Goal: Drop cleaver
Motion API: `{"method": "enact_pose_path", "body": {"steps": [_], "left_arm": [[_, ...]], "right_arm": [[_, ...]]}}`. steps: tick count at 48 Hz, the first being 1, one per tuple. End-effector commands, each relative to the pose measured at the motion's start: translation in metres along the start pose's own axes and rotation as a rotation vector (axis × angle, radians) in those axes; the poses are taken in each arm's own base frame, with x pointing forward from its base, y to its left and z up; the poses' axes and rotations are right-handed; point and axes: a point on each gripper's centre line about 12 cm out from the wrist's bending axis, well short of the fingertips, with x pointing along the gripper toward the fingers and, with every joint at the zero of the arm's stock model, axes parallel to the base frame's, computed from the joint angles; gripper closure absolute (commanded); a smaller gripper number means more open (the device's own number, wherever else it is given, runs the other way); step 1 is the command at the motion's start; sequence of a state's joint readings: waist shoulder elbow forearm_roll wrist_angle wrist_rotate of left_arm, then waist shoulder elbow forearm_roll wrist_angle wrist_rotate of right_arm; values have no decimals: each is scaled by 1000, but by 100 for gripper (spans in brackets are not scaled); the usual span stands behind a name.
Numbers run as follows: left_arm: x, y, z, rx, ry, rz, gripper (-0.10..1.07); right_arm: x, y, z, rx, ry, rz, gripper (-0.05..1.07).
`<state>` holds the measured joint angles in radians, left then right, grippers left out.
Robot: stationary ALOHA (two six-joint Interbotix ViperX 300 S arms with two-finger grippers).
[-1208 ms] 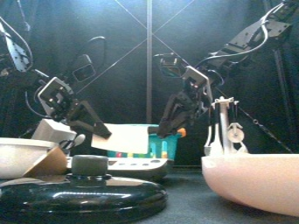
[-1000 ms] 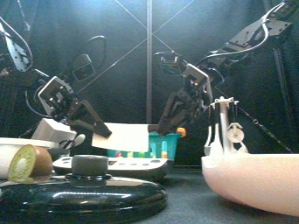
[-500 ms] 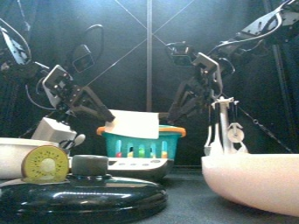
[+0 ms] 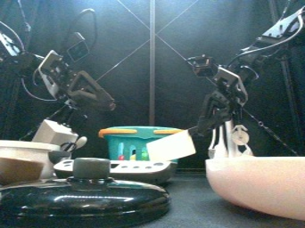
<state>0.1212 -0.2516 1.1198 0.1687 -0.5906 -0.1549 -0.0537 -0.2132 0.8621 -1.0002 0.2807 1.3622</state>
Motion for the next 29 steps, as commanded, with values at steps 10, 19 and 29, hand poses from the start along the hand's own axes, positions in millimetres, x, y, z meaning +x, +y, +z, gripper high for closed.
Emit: {"method": "enact_pose_path", "body": {"steps": [10, 19, 29], "left_arm": [[-7, 1, 10, -7, -48, 6, 28], [-12, 1, 10, -15, -54, 13, 28], [-14, 3, 5, -32, -35, 23, 28]], "right_arm": [[7, 1, -4, 113, 42, 12, 42], [9, 5, -3, 123, 39, 38, 29], [9, 4, -2, 118, 36, 37, 19]]}}
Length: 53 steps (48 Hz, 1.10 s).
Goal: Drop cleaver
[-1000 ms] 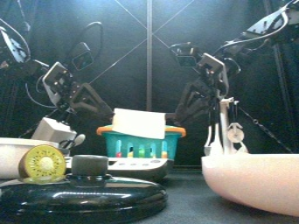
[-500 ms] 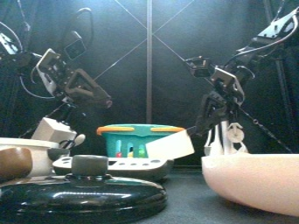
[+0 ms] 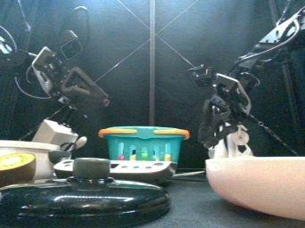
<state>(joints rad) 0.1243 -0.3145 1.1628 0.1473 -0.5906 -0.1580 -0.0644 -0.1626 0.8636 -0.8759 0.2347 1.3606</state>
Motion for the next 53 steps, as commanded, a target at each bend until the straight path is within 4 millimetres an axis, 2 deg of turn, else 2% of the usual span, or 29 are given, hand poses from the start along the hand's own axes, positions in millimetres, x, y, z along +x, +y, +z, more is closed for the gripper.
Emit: {"method": "enact_pose_path", "body": {"steps": [1, 16, 23, 31, 42, 53], "left_arm": [[1, 2, 4, -17, -13, 14, 28], [11, 16, 11, -136, 36, 107, 28], [26, 26, 8, -244, 188, 174, 28], [50, 29, 4, -305, 329, 195, 28], [75, 44, -7, -320, 407, 230, 27], [84, 53, -8, -272, 444, 234, 14]], "right_arm": [[-4, 4, 10, 0, -31, 17, 18], [-5, 7, 16, -53, -55, 22, 18], [-5, 8, 17, -56, -57, 22, 18], [-4, 10, 15, -51, -51, 25, 18], [-2, 12, 11, -51, -35, 28, 19], [1, 12, 9, -48, -25, 23, 19]]}}
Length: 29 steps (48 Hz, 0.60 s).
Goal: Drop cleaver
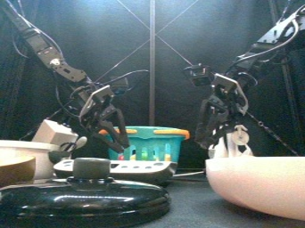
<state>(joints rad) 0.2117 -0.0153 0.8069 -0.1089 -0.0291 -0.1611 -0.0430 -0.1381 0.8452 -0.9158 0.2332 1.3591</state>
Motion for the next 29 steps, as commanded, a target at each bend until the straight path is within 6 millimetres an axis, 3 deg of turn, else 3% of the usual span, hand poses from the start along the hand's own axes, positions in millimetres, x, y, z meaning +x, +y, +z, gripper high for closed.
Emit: {"method": "enact_pose_path", "body": {"steps": [1, 10, 19, 29], "left_arm": [[0, 1, 14, 27, -21, 2, 11], [1, 8, 17, 104, -14, 19, 1], [3, 15, 15, 248, 1, 36, 0], [12, 28, 9, 245, 49, 65, 0]], "right_arm": [[-3, 3, 9, 8, -24, 11, 19], [2, 3, 7, 6, -13, 6, 19], [5, 4, 7, 5, -7, 3, 18], [8, 4, 6, 2, 1, 0, 19]]}}
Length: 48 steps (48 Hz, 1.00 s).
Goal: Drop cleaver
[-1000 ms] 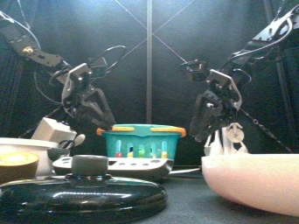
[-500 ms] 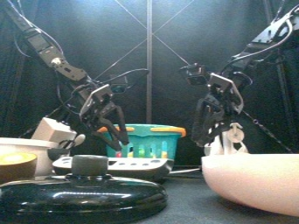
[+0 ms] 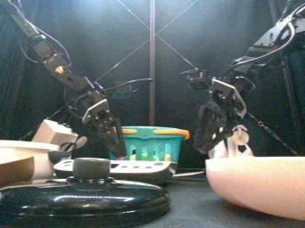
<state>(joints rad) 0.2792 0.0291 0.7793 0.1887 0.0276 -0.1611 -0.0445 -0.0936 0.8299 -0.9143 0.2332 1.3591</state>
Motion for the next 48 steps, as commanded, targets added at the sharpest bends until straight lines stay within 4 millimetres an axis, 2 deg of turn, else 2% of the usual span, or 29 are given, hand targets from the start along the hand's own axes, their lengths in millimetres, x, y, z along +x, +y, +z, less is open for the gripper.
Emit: {"method": "enact_pose_path", "body": {"steps": [1, 25, 48], "left_arm": [[3, 5, 8, -6, -12, 11, 0], [12, 15, 4, 0, 10, 29, 0], [22, 15, -5, -5, 47, 26, 1]], "right_arm": [[-3, 4, 10, 6, -27, 15, 18], [1, 4, 9, 0, -18, 11, 19], [4, 4, 7, -3, -10, 4, 18]]}}
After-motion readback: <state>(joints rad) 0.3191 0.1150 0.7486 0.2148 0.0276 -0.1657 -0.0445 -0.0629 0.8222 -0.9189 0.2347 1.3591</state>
